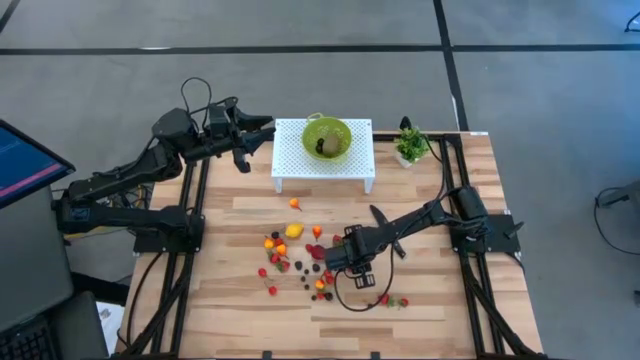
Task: Pick & Place Fruit
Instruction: Put the yellow peach into the green strainer bowl
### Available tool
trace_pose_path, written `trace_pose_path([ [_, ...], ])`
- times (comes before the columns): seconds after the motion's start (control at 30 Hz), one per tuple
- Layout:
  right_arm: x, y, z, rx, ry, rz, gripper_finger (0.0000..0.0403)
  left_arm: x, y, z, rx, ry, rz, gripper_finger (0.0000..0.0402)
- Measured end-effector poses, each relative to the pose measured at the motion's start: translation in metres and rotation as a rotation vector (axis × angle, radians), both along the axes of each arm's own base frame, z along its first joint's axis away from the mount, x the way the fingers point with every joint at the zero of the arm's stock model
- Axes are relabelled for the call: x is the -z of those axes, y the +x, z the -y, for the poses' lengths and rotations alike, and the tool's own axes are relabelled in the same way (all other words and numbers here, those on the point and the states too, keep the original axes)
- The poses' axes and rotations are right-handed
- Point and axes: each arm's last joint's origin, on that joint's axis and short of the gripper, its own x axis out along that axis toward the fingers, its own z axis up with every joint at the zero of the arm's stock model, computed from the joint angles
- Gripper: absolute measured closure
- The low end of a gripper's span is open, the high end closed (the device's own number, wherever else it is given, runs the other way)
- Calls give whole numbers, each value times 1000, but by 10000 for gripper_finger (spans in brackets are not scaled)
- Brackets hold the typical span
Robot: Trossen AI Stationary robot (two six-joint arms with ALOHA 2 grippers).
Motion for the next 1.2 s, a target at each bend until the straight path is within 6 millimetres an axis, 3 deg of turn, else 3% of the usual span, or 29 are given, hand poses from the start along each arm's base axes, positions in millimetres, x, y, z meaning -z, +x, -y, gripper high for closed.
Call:
trace_pose_path([
  [0.2,-1,-1,0,1,11,-8,293,0,0,0,0,0,1,259],
  [0.37,-12,-5,5,10,4,-4,291,0,0,0,0,0,1,259],
  [0.63,-77,-11,33,82,44,203,292,0,0,0,0,1,2,259],
  [1.0,-182,-24,111,221,42,784,290,0,0,0,0,2,4,259],
  [1.2,-220,-29,156,292,-24,1094,290,-1,0,0,0,2,4,259],
])
